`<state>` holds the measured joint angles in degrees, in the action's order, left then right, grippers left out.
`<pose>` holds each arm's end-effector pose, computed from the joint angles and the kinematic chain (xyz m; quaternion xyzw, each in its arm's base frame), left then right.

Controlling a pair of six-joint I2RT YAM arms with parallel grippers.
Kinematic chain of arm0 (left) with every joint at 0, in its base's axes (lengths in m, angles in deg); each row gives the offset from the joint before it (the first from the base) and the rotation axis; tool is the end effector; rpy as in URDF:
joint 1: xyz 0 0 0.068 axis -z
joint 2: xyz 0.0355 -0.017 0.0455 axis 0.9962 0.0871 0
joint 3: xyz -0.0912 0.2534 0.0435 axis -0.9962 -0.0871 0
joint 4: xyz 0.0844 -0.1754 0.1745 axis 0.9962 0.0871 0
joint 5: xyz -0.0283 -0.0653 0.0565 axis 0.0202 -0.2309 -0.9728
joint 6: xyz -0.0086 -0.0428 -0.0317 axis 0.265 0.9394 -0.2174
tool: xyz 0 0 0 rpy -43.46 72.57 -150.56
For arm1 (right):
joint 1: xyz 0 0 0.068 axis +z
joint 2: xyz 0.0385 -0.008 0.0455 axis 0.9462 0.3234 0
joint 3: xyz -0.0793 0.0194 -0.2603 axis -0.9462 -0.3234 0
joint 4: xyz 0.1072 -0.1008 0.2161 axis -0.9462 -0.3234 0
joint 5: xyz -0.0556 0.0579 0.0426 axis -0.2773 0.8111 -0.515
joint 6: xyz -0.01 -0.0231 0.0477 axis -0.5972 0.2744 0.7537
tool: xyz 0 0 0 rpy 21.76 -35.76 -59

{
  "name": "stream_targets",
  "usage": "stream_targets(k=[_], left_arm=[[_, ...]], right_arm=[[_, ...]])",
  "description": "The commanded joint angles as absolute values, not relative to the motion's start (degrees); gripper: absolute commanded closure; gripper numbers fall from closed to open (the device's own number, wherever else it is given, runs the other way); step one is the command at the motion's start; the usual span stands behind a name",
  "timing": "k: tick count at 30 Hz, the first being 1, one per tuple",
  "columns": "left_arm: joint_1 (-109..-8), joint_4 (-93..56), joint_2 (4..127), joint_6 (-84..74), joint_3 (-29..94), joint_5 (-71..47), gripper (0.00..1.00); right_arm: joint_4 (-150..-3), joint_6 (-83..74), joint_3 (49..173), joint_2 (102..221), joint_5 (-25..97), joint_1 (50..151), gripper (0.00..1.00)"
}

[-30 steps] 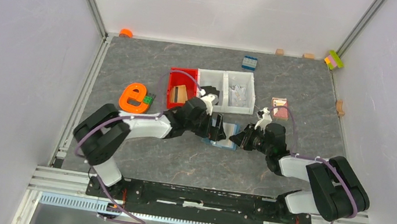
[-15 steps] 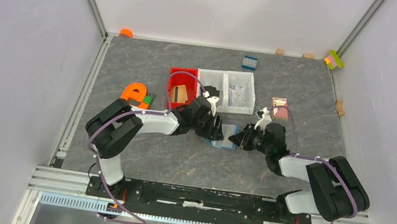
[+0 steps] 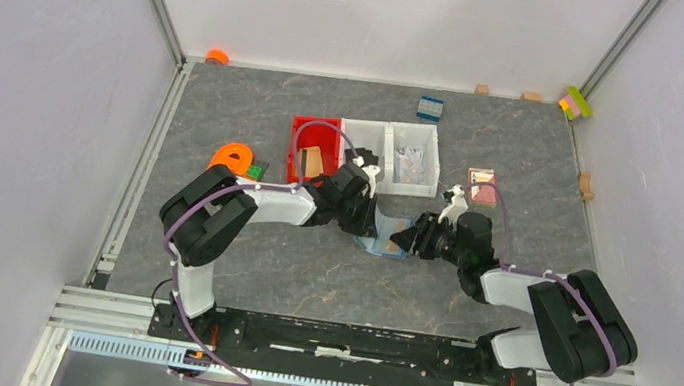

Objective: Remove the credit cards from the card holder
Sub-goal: Remove the credit card from the card holder.

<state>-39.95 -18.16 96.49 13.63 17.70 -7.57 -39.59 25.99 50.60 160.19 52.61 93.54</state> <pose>0.2580 -0.2695 0.1427 0.1569 0.9130 -0.3032 0.2235 0.2043 0.1000 0.1280 0.0012 0.8459 0.4053 0.3467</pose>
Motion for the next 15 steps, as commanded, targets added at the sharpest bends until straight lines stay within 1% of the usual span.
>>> stream_targets(k=[1,4,9,12,15], left_arm=[[-40.6,-14.49,98.53,11.84,19.49,-6.96,0.87],[-41.1,-14.57,98.76,12.46,19.34,-6.88,0.88],[-41.67,-16.32,98.02,13.46,18.29,-5.64,0.88],[-41.92,-17.48,97.87,13.85,17.83,-4.41,0.88],[-41.91,-18.8,97.91,14.13,17.62,-3.33,0.88]], right_arm=[[-39.26,24.61,50.55,157.24,50.58,93.84,0.46],[-40.53,24.26,50.47,156.06,48.89,93.88,0.47],[-42.91,24.12,51.13,156.35,47.33,93.83,0.69],[-42.22,24.31,51.57,157.79,48.75,93.9,0.71],[-42.31,24.23,52.07,159.01,49.53,93.83,0.69]])
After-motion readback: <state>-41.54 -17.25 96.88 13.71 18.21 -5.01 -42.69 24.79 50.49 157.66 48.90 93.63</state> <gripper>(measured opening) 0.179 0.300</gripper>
